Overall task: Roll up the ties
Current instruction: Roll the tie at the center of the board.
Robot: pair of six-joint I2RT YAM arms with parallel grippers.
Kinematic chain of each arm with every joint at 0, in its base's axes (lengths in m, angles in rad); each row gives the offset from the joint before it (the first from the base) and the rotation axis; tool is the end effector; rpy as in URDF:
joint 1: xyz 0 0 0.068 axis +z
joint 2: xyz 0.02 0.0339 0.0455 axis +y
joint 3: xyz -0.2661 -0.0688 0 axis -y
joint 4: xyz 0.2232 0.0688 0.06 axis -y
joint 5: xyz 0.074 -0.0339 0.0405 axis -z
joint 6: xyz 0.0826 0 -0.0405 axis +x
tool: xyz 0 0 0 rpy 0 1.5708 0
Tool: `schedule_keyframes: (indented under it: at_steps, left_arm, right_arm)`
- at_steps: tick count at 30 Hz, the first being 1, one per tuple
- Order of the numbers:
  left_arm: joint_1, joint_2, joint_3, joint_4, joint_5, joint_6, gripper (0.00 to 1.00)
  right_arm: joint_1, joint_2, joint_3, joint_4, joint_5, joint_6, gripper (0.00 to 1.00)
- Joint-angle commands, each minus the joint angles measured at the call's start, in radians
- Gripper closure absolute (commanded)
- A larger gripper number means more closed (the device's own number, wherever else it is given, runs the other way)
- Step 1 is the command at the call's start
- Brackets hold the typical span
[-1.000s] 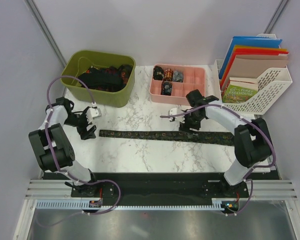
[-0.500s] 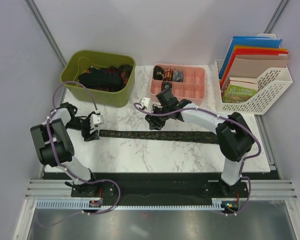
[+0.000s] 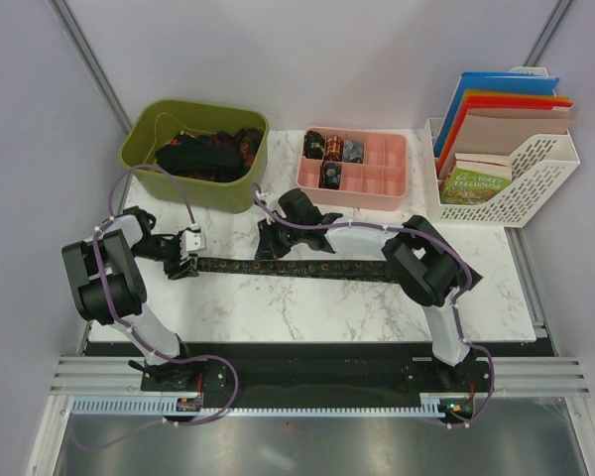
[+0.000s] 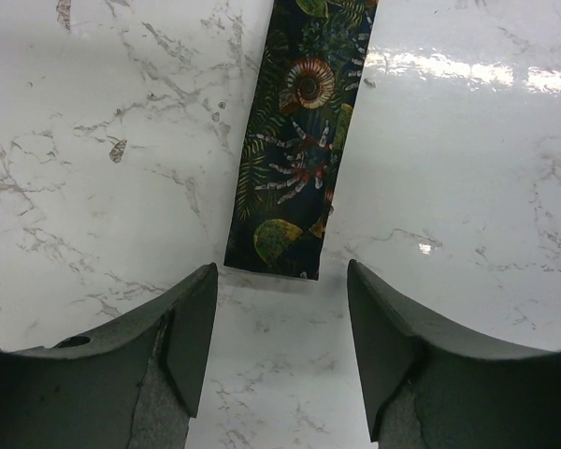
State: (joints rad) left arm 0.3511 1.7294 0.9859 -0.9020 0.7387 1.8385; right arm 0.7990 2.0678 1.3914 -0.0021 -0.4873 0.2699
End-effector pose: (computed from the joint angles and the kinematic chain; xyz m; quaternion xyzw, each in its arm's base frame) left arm 0.2603 0.0361 0.1347 0.6210 0.6950 -0.1963 0.3047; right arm 0.3021 0.3659 0.1622 -0.3294 0.8178 0.4006 0.2495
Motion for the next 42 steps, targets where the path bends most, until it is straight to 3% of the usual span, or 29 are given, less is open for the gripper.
schedule_keyframes:
  at_steps: [1,7,14,26,42]
  left_arm:
    - [-0.004,-0.002,-0.01,0.006,0.033,0.07,0.36]
    - [-0.004,-0.004,-0.01,0.005,0.036,0.056,0.34]
    - [-0.006,0.005,-0.003,0.005,0.045,0.057,0.35]
    - [-0.012,0.033,0.042,-0.017,0.06,0.044,0.29]
    - [-0.034,0.035,0.051,-0.04,0.031,0.074,0.44]
  right_arm:
    - [0.049,0.063,0.073,0.16,0.006,0.271,0.85]
    - [0.075,0.146,0.089,0.215,0.006,0.36,0.87]
    - [0.077,0.192,0.075,0.205,0.029,0.35,0.88]
    - [0.077,0.109,0.061,0.275,-0.048,0.4,0.85]
    - [0.077,0.219,0.118,0.301,0.016,0.423,0.82]
